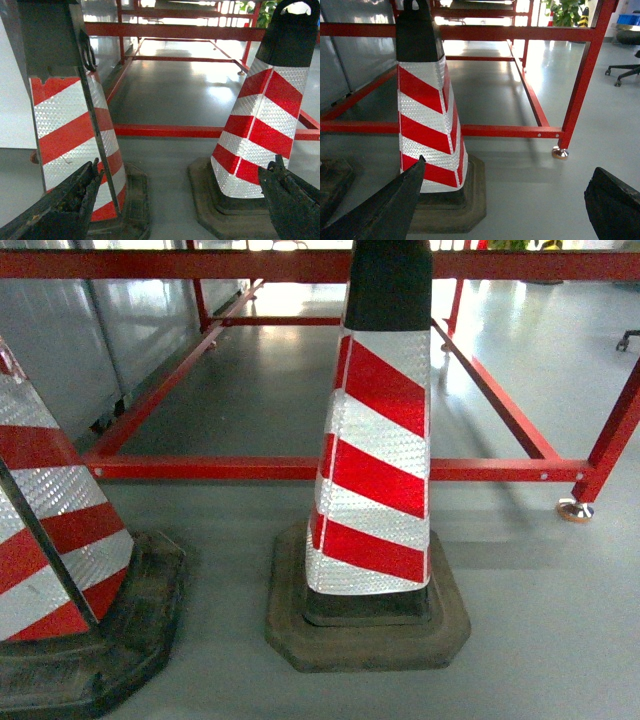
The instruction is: Place box next to blue box on left shelf
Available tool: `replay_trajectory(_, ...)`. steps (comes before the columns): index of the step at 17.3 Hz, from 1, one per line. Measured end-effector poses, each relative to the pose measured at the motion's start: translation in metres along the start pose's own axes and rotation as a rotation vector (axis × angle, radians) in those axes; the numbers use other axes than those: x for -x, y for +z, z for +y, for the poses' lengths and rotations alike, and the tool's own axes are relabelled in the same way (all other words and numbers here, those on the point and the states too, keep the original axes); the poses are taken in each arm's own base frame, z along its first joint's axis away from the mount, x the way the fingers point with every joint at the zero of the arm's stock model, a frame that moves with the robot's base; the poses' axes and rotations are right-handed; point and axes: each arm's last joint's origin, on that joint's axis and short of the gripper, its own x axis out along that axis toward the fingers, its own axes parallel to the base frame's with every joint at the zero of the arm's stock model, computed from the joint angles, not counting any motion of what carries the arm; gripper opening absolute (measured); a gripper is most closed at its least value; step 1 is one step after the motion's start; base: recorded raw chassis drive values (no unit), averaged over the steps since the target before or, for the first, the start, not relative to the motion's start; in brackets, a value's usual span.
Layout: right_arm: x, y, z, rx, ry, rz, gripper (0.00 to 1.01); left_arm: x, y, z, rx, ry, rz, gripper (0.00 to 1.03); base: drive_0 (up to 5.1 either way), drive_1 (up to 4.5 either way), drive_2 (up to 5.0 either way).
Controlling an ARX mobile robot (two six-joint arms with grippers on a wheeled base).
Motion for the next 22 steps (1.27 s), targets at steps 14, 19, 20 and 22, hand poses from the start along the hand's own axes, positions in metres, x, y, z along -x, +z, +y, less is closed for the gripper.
replay_trajectory(14,0.0000,0.0000,0.0000,0.000,0.000,0.000,0.98,0.0000,0.0000,0.0000,0.000,0.000,0.000,0.98,0.0,0.00,0.0)
replay_trajectory(19,0.0000,-0.0003,0.0000,0.000,0.000,0.003,0.98,0.0000,-0.0003,0.0000,0.000,0.000,0.003,0.98,0.0,0.00,0.0)
replay_trajectory(20,0.0000,-0.0004,0.0000,0.000,0.001,0.004,0.98,0.0000,-0.0004,0.0000,0.000,-0.001,0.004,0.98,0.0,0.00,0.0)
replay_trajectory(22,0.0000,0.0000,0.0000,0.000,0.000,0.000,0.98,0.0000,-0.0001,0.0000,-0.002,-0.001,0.001,0.98,0.0,0.00,0.0)
